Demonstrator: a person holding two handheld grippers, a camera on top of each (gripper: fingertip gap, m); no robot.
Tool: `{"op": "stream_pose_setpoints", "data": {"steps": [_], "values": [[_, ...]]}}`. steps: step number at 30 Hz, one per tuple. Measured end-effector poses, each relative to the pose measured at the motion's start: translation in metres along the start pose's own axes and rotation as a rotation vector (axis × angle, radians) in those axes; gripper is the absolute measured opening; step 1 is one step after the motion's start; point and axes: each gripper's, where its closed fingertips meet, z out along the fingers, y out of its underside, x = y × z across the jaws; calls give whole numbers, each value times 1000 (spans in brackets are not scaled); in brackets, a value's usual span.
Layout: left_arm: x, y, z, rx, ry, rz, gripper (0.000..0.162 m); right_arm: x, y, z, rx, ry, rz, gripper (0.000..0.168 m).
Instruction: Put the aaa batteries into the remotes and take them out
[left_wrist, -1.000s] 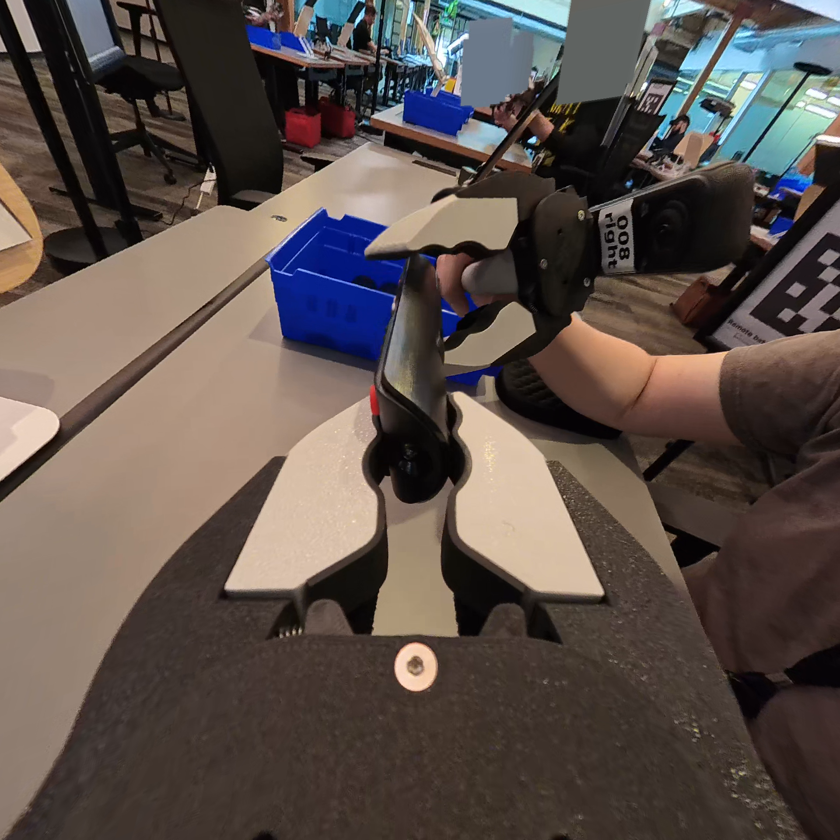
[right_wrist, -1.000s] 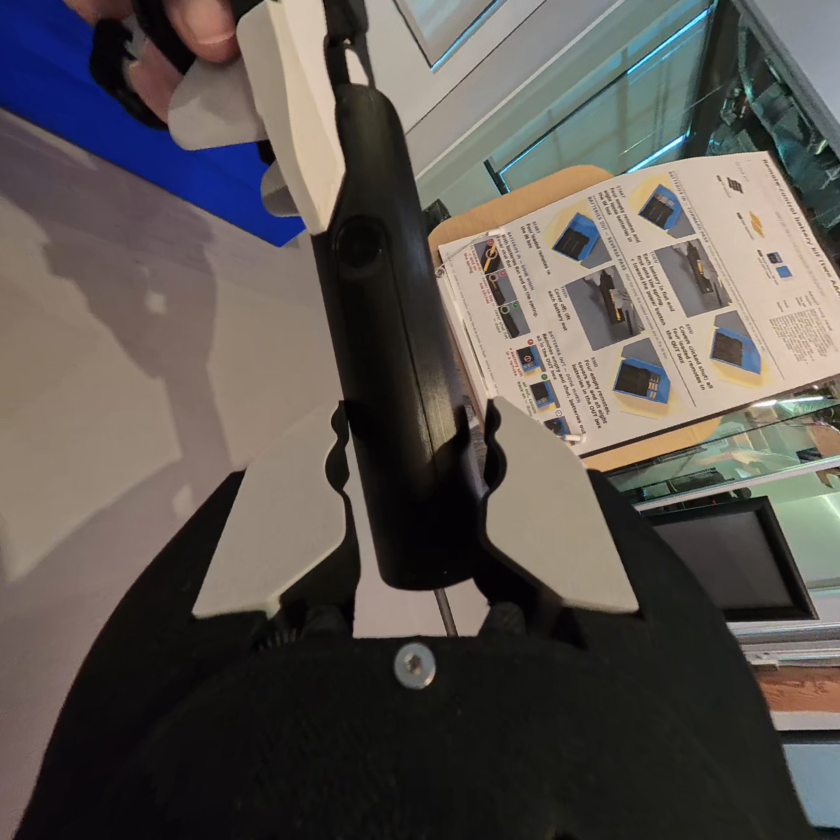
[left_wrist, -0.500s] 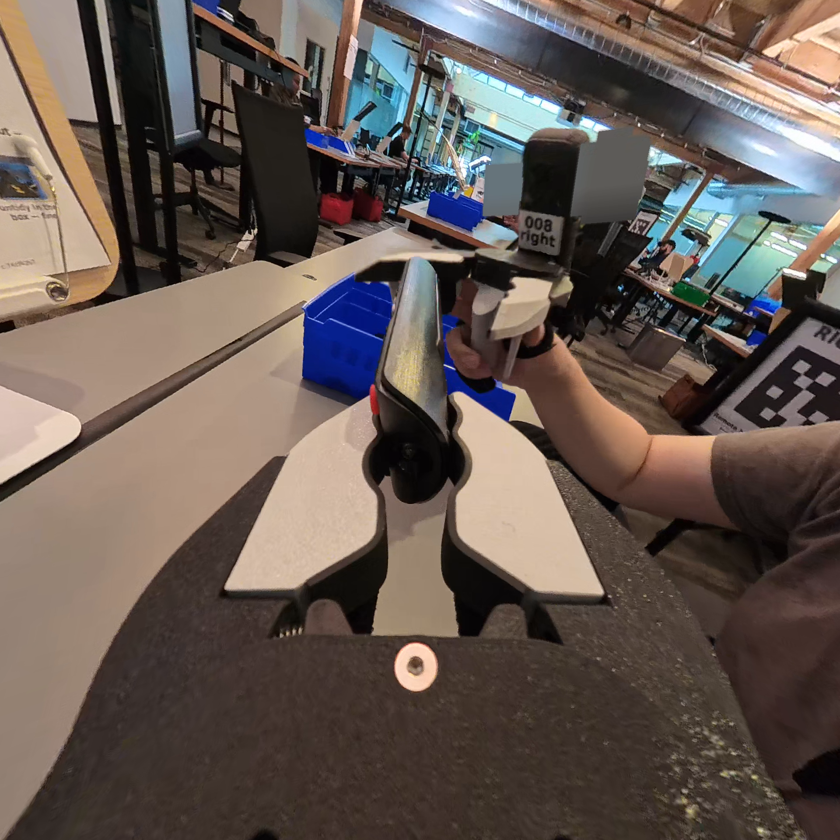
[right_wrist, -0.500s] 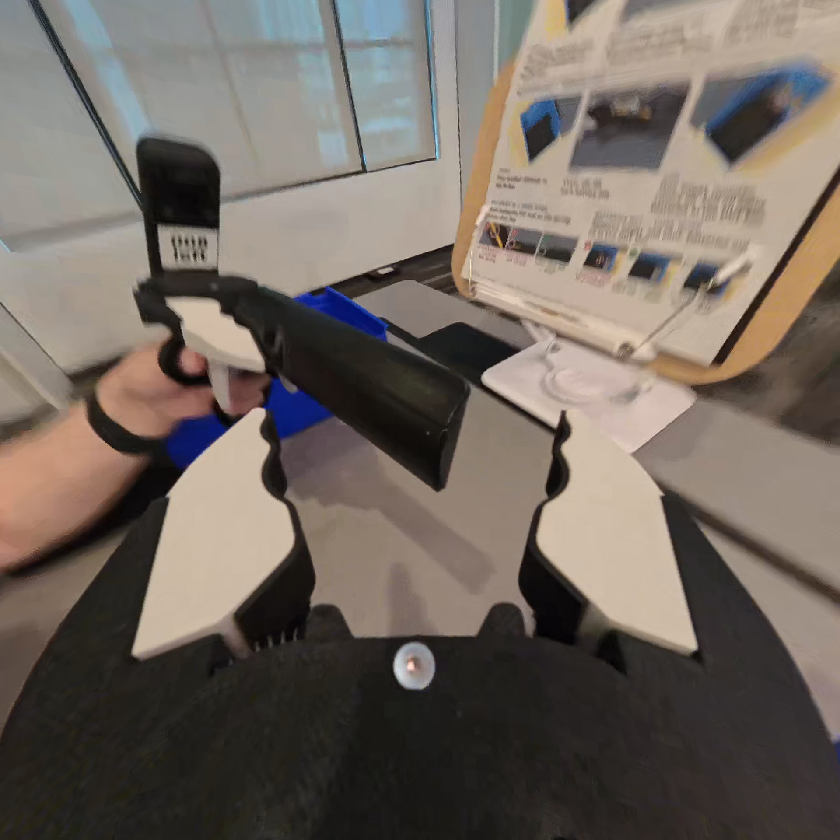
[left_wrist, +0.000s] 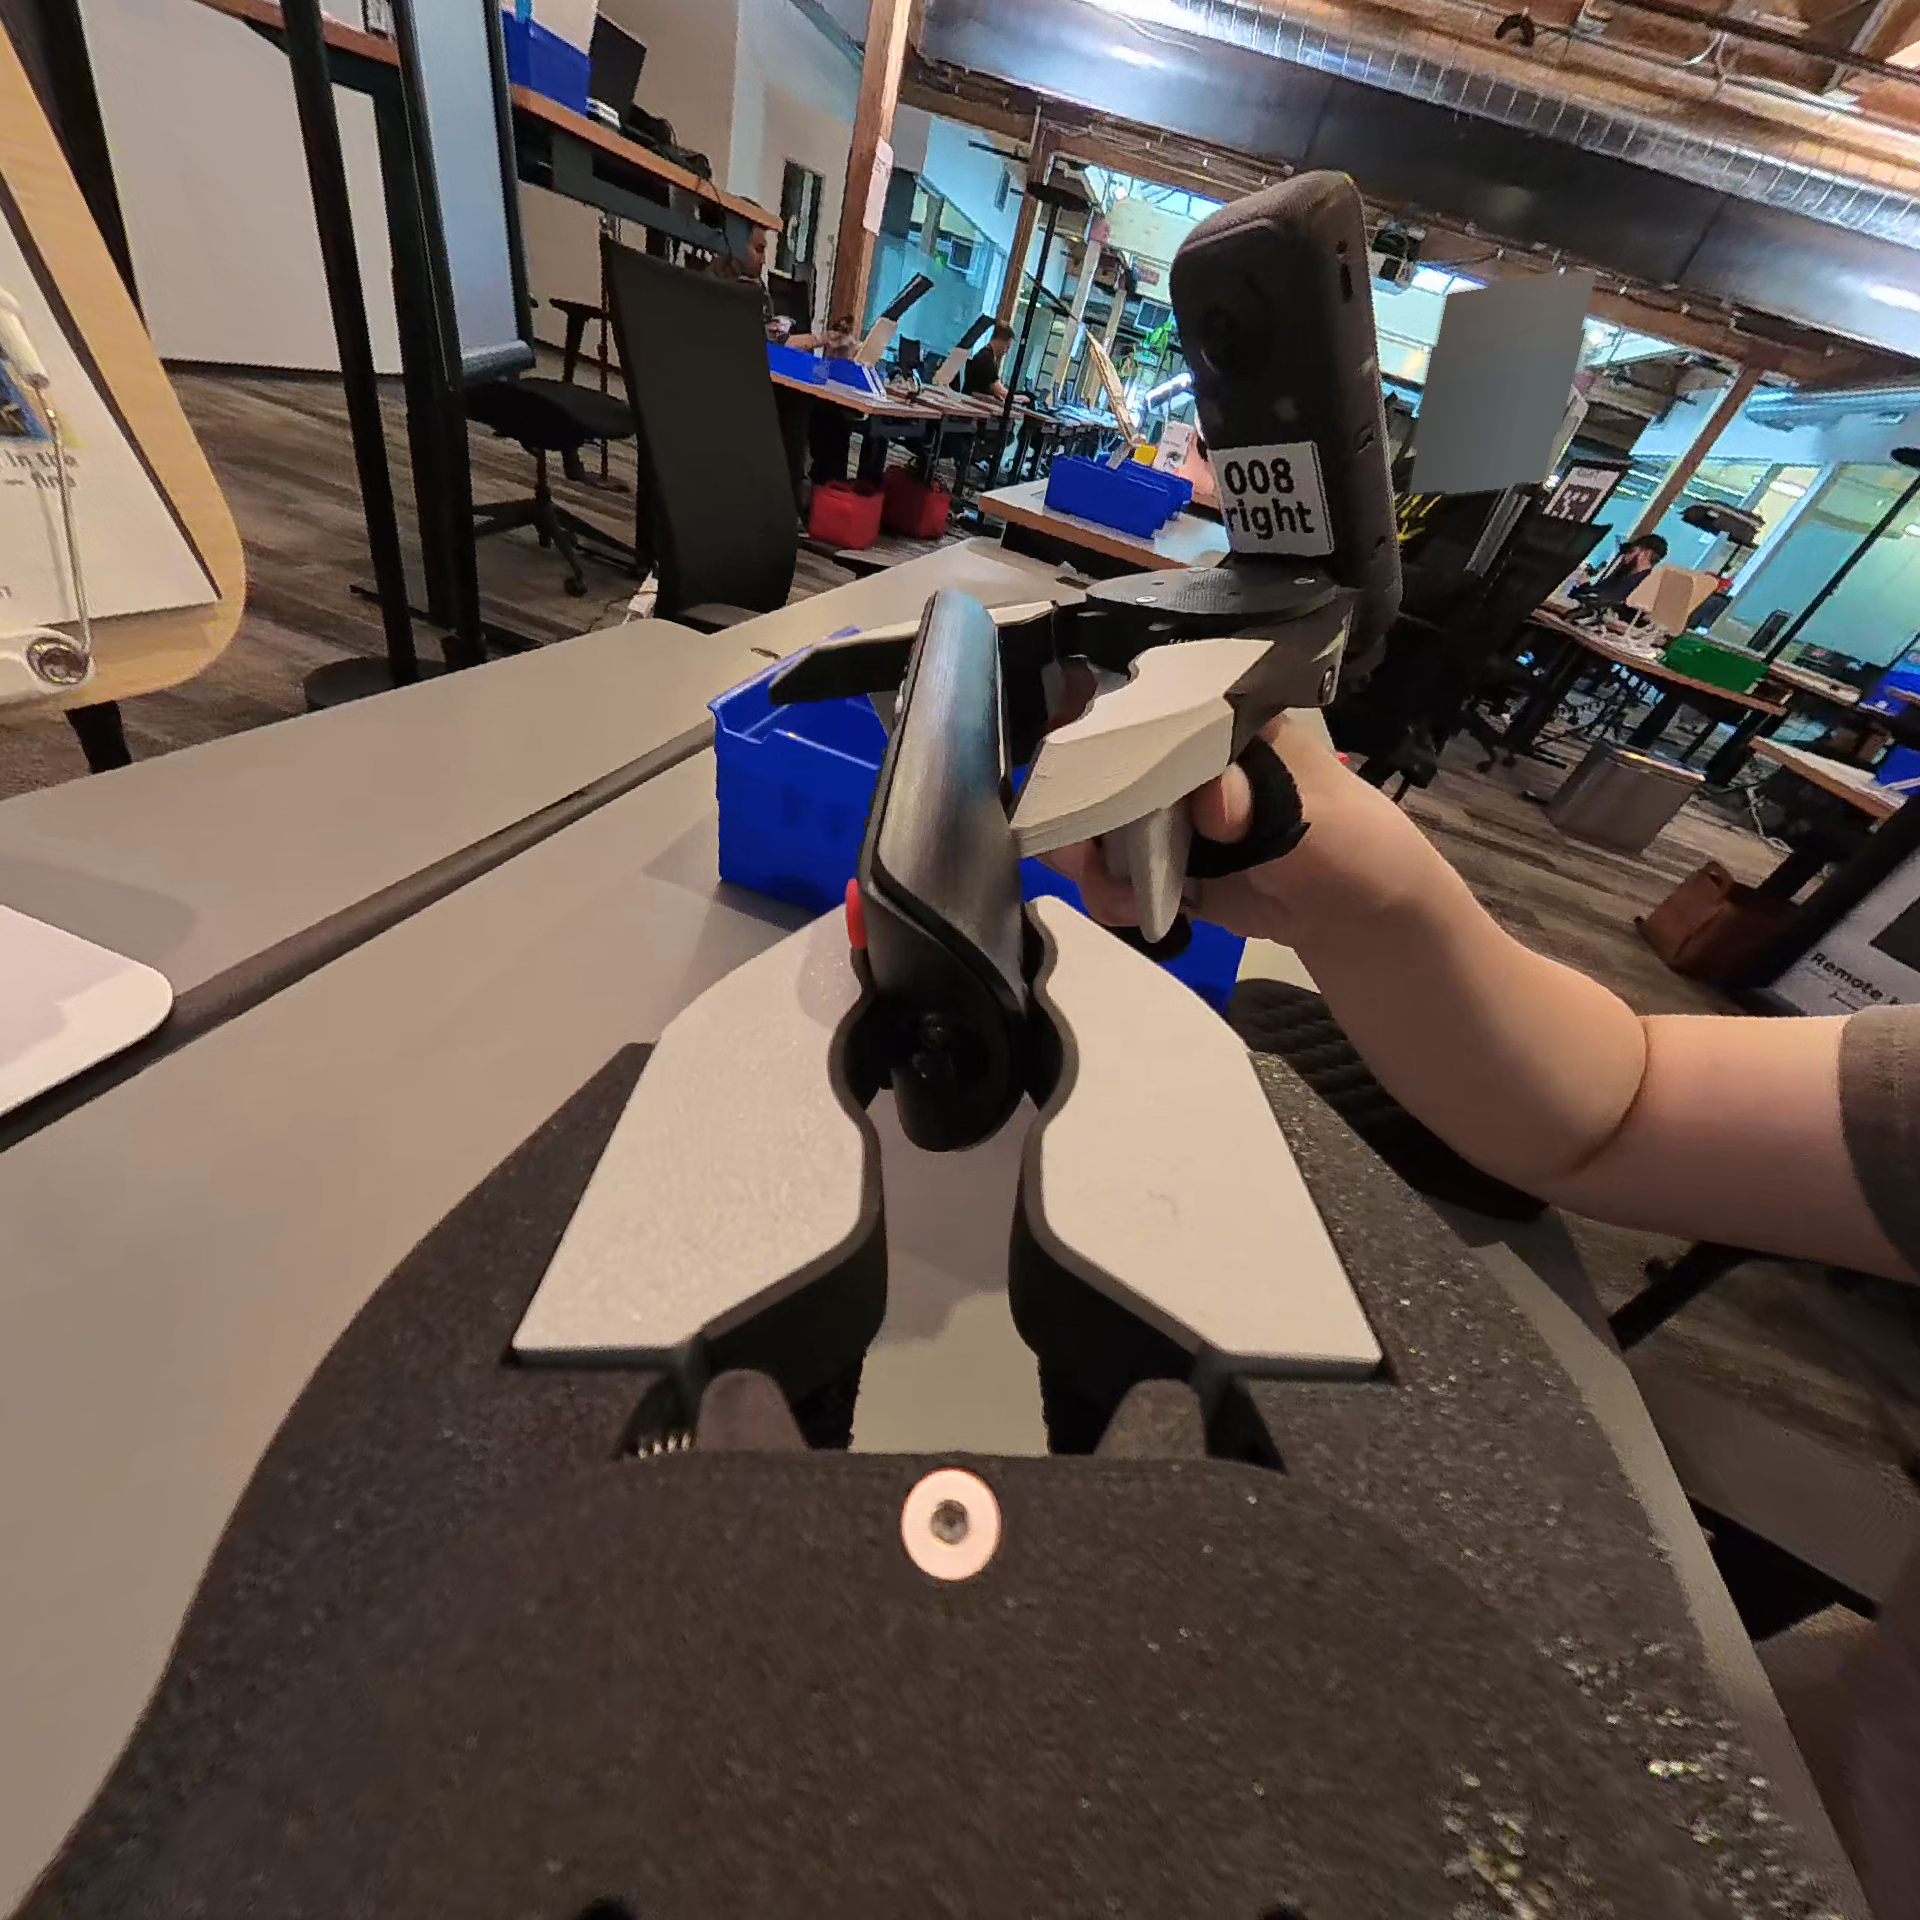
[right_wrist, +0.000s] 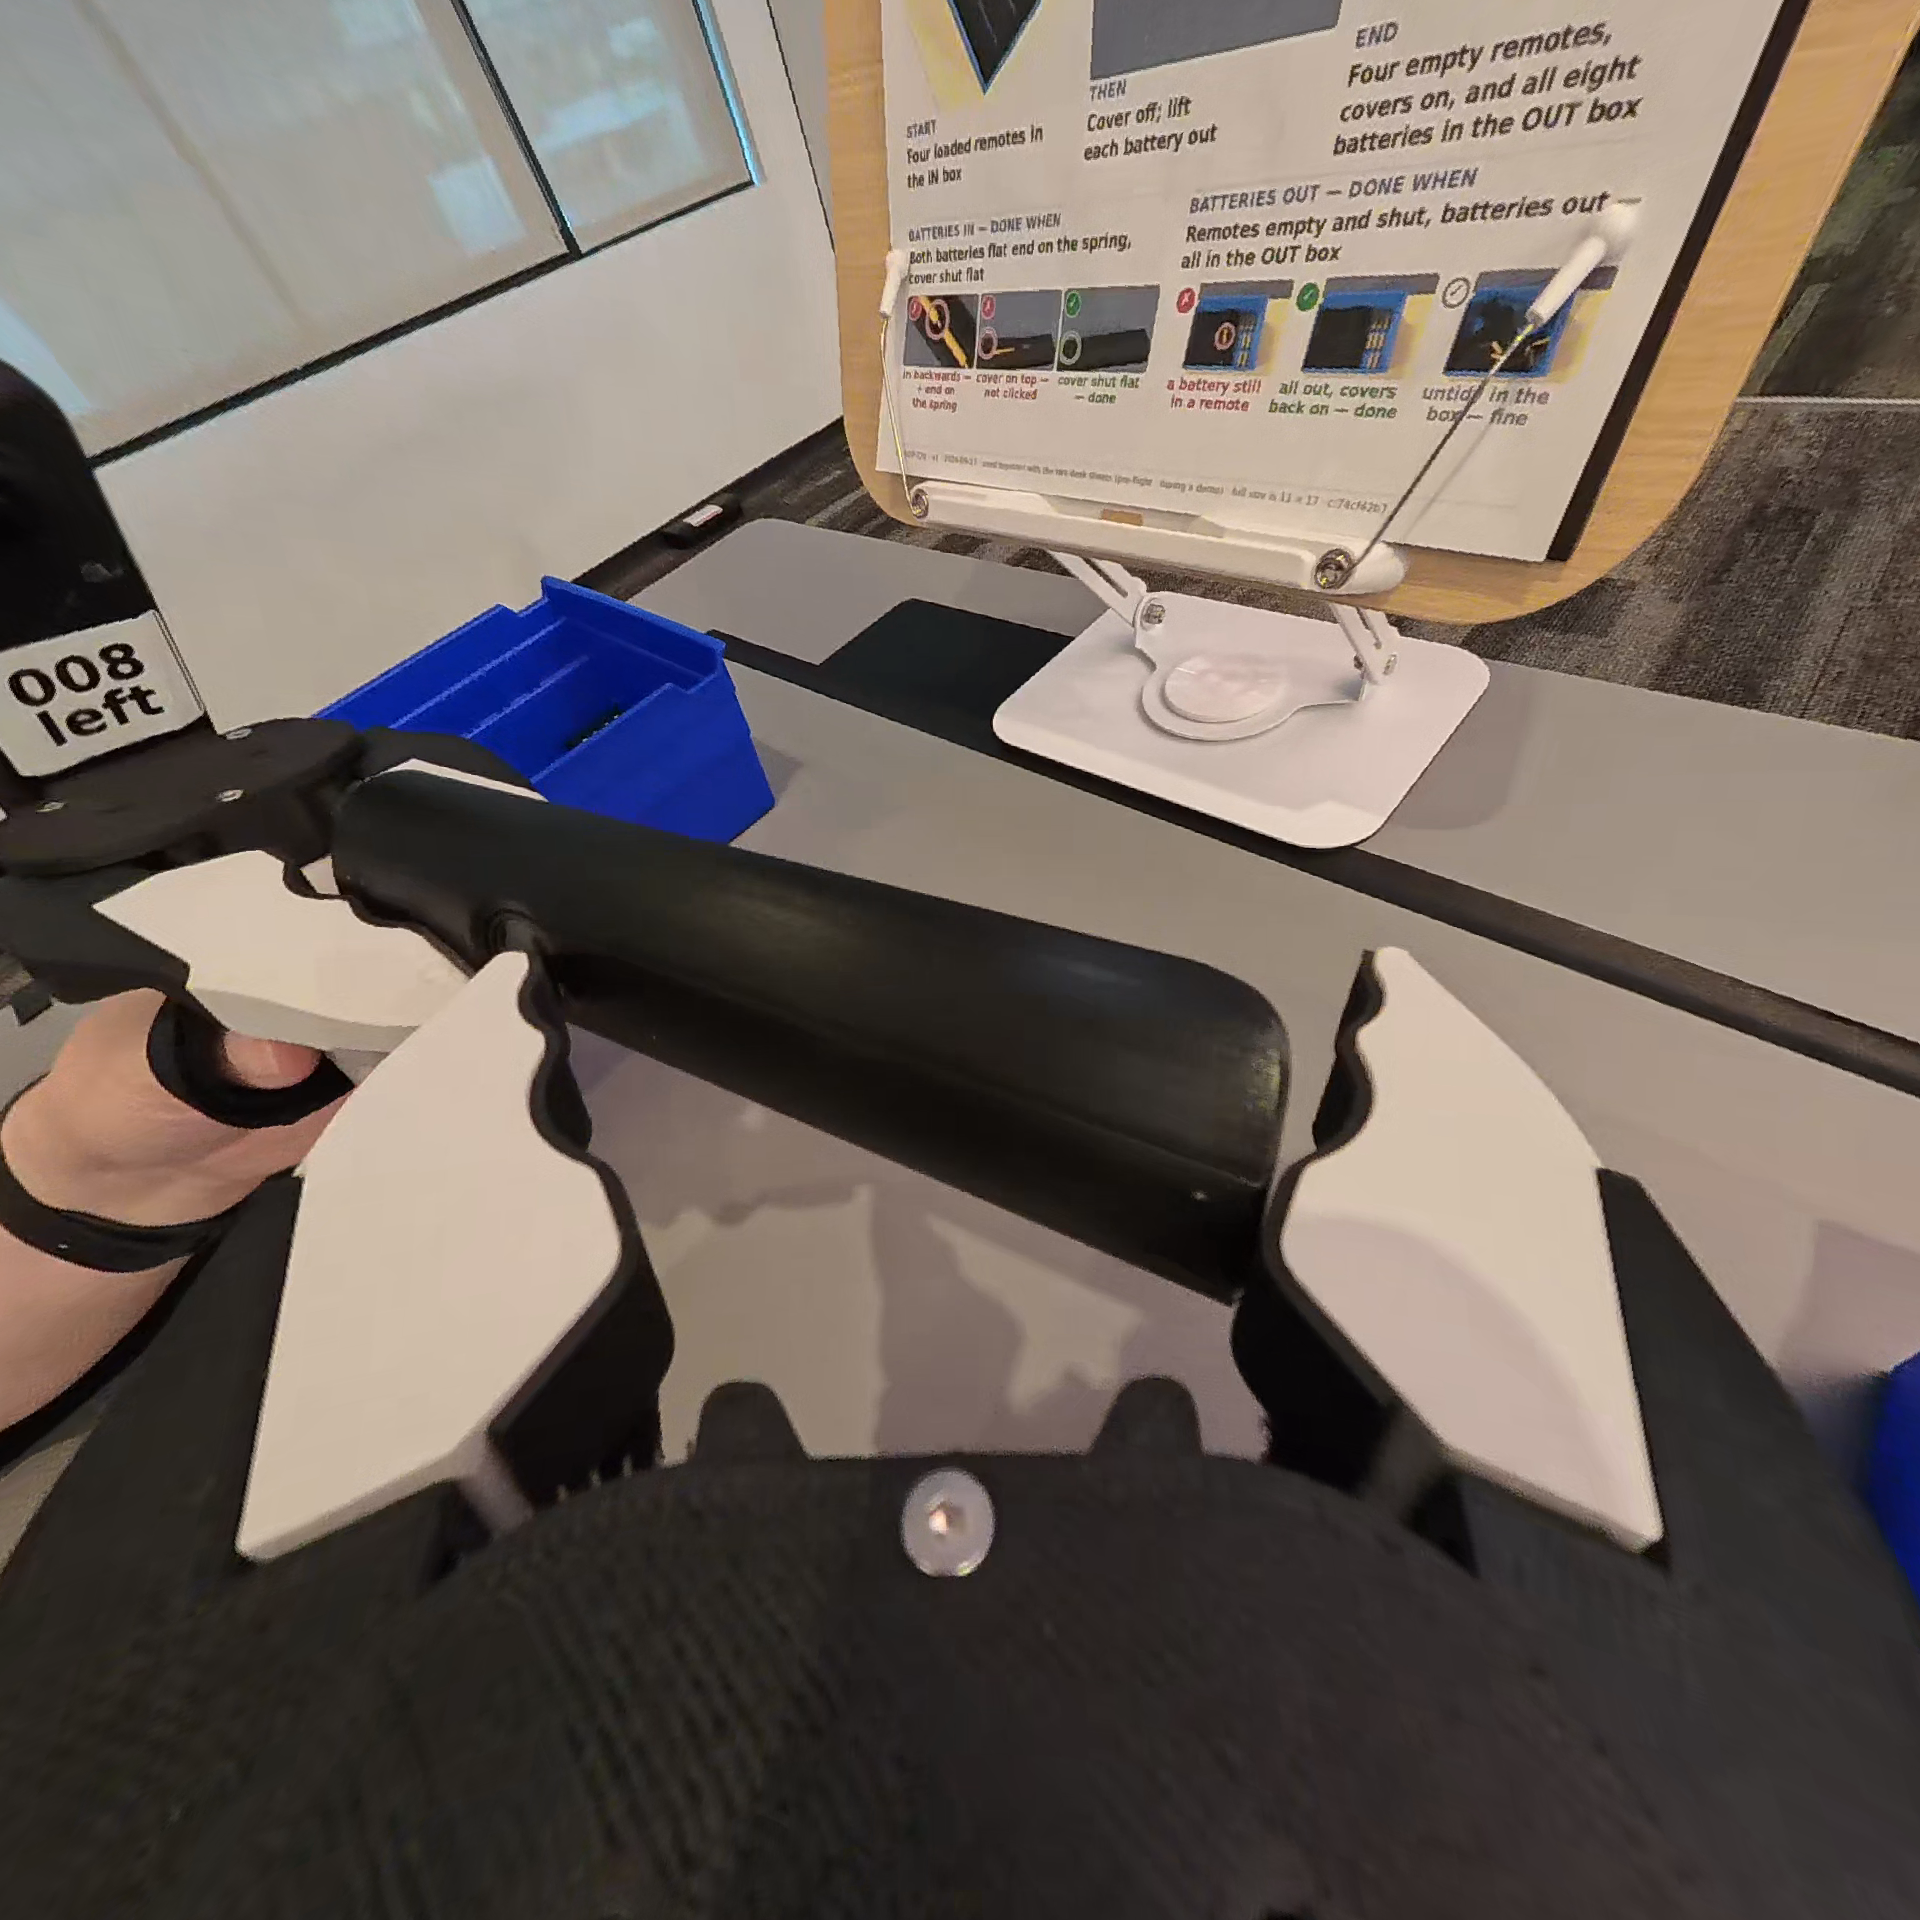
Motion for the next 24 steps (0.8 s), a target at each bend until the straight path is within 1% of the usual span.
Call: {"op": "stream_pose_setpoints", "data": {"steps": [12, 17, 24], "values": [[6, -3, 0, 9, -12, 65, 23, -3, -5, -4, 13, 5, -3, 141], [5, -2, 0, 25, 21, 48, 23, -2, -6, -5, 14, 38, -31, 142], [5, -1, -1, 26, 25, 60, 23, -3, -6, -5, 16, 45, -48, 142]]}}
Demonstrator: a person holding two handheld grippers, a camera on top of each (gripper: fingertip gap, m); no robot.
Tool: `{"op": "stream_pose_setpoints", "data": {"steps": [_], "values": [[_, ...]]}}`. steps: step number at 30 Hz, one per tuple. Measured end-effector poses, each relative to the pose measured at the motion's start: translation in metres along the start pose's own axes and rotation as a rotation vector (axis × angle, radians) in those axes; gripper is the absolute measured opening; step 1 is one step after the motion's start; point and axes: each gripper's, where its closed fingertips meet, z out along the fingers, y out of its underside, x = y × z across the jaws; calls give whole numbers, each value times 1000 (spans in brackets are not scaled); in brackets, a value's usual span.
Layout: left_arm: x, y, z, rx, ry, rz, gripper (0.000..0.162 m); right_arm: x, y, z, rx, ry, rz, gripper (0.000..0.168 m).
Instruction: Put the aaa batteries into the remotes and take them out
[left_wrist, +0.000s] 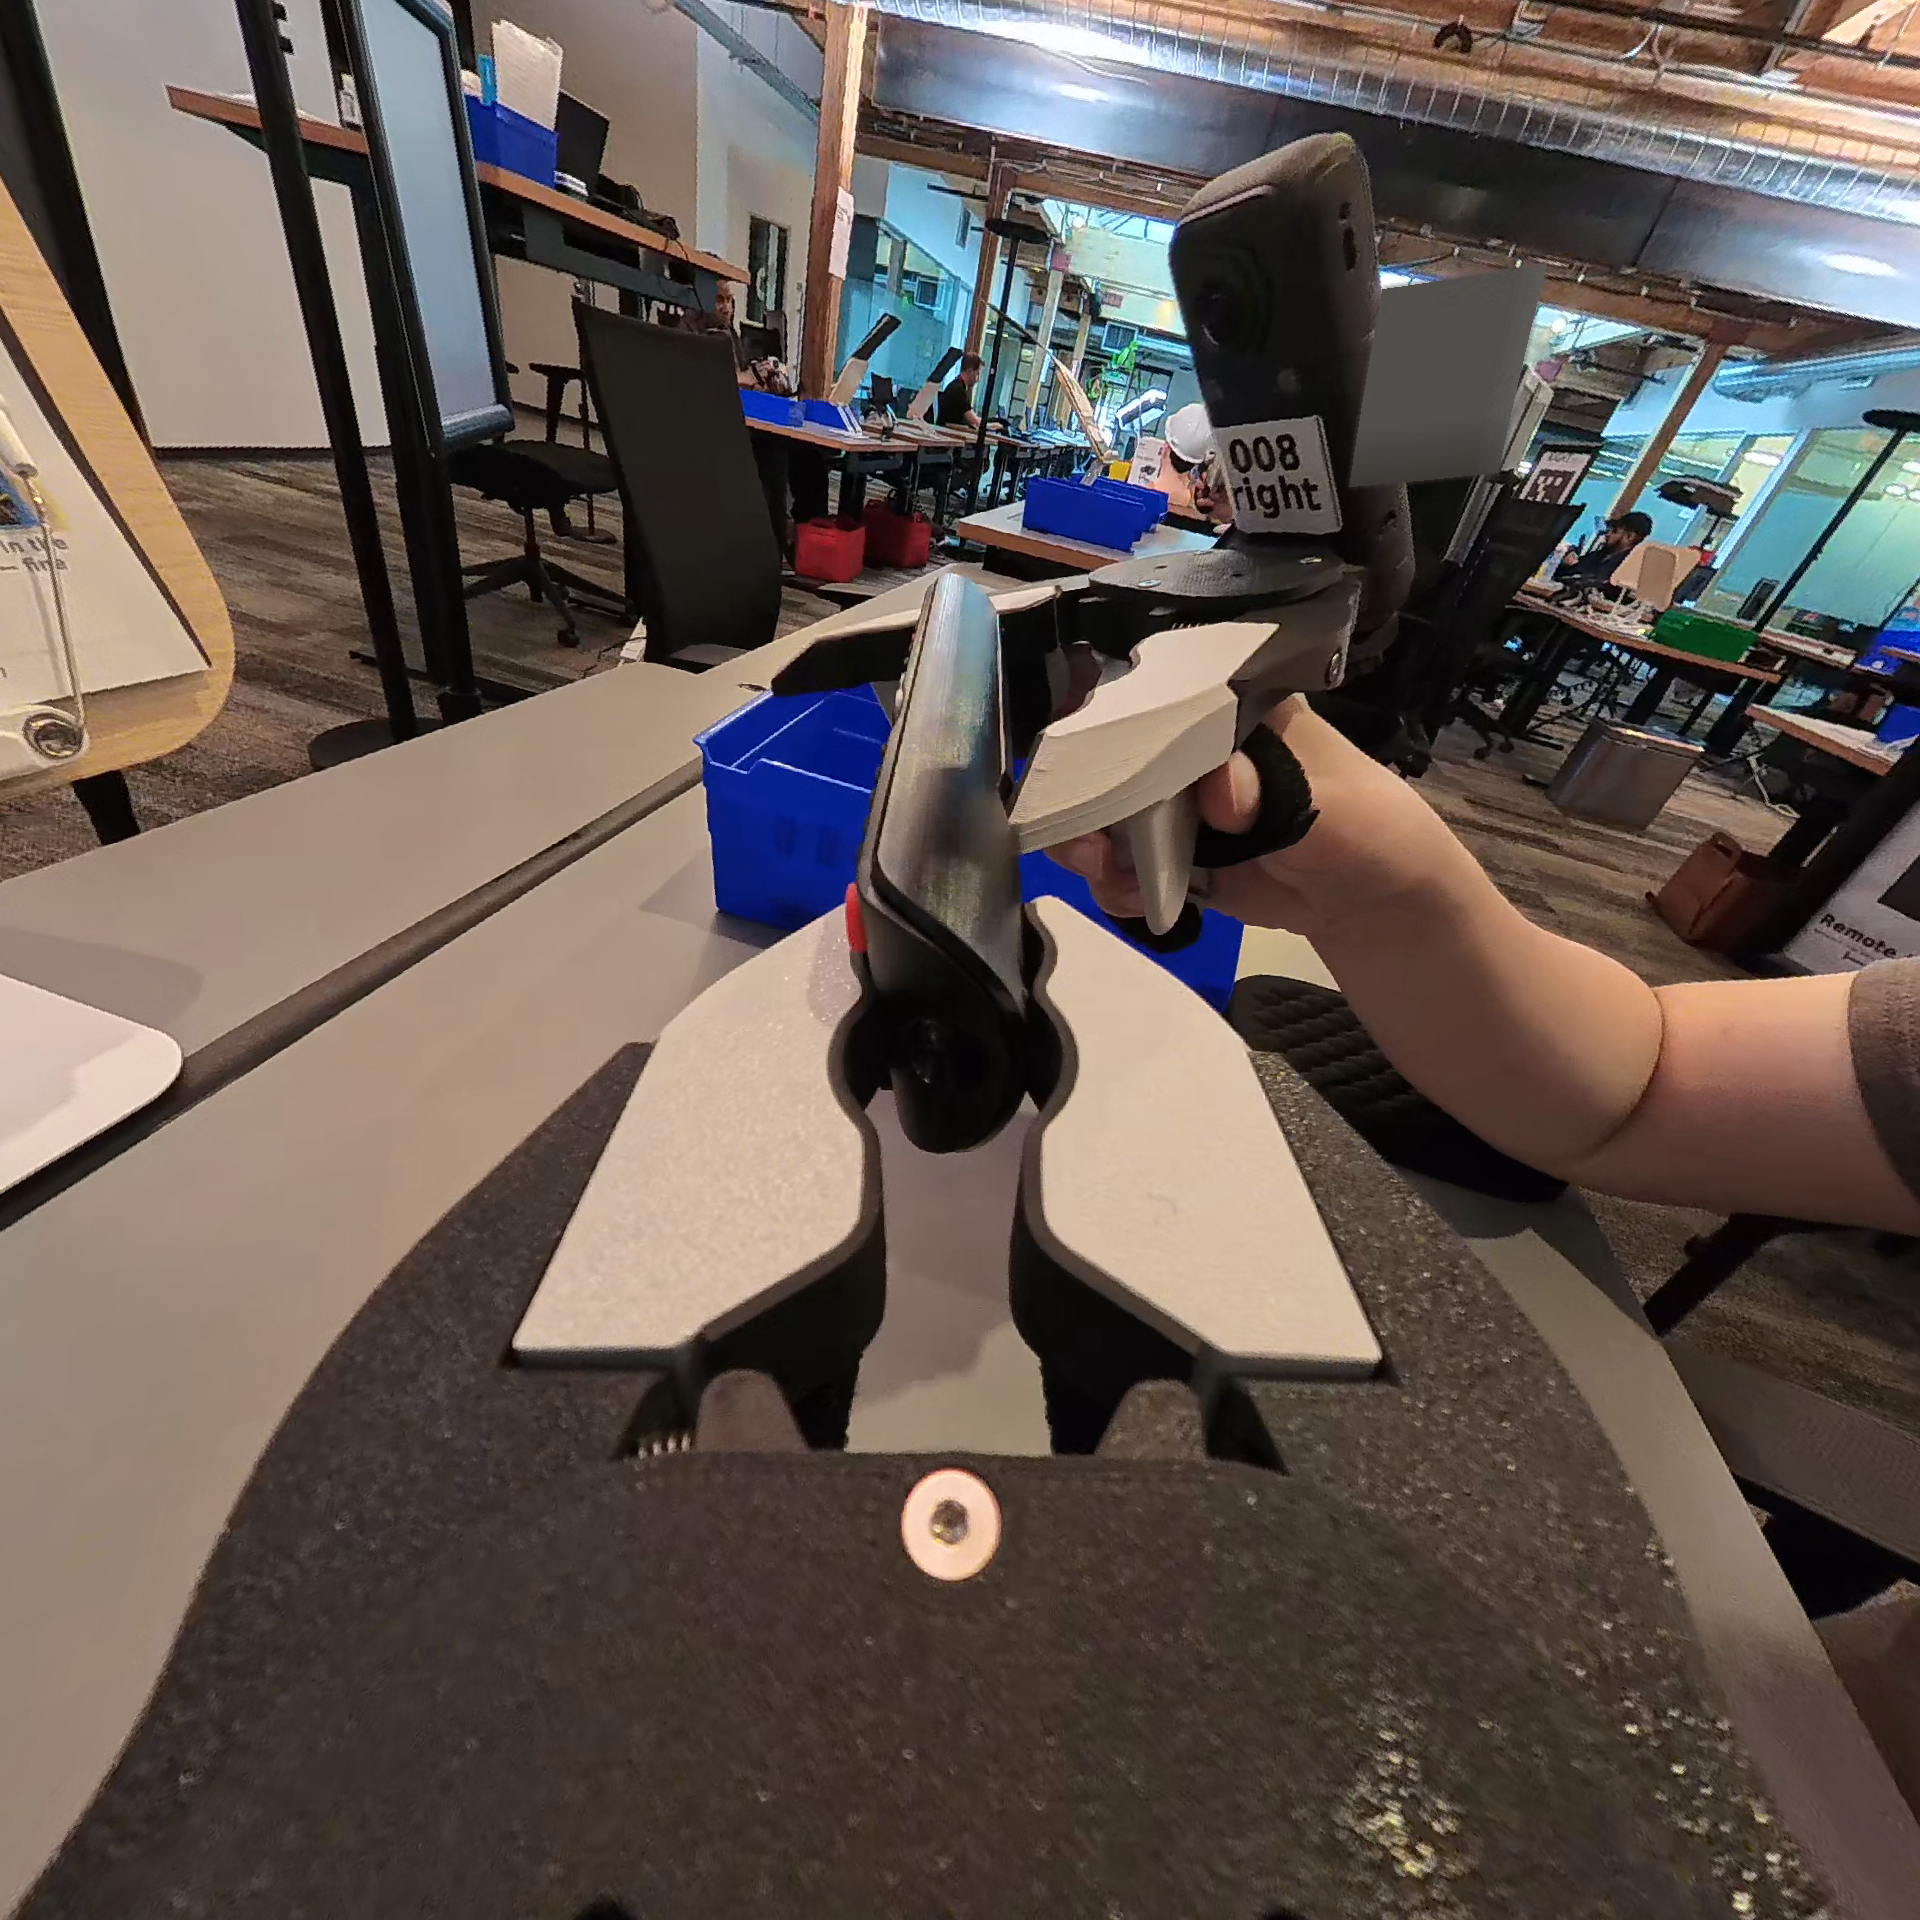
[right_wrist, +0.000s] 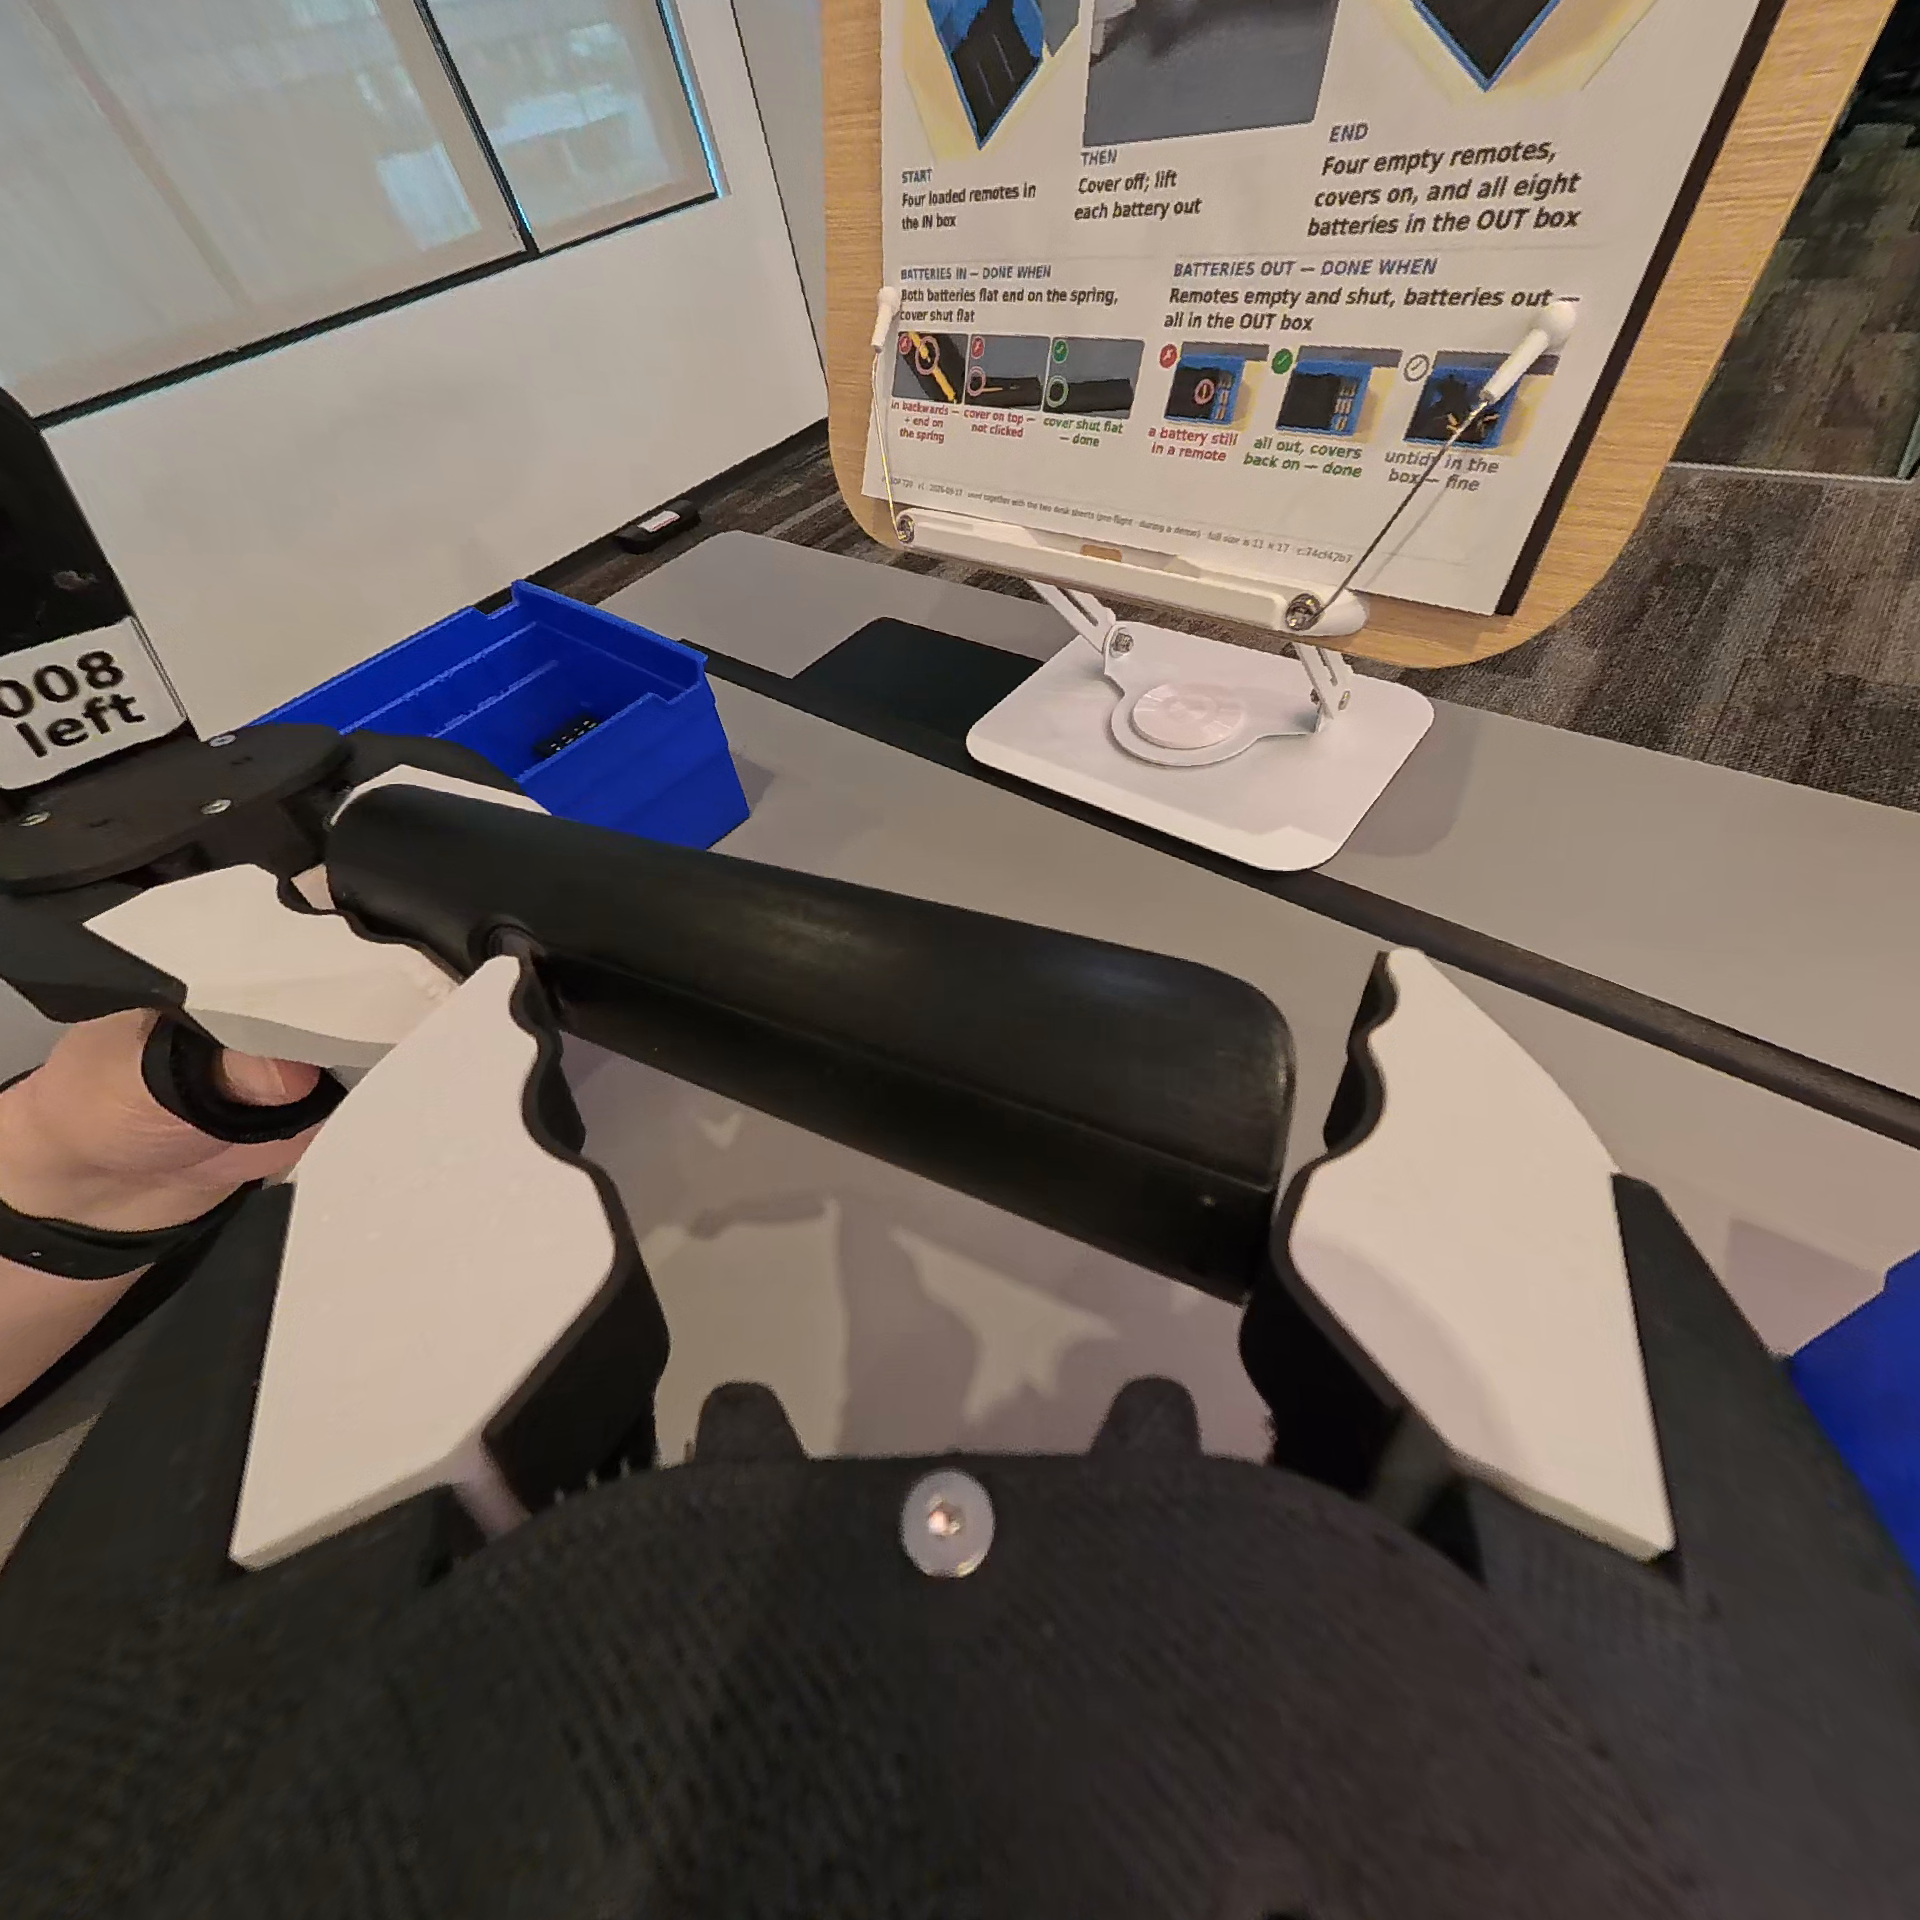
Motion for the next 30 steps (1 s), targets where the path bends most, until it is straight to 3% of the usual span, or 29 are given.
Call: {"op": "stream_pose_setpoints", "data": {"steps": [30], "values": [[3, -3, -2, -7, -22, 48, 23, -3, -3, -1, 23, -22, -33, 140]]}}
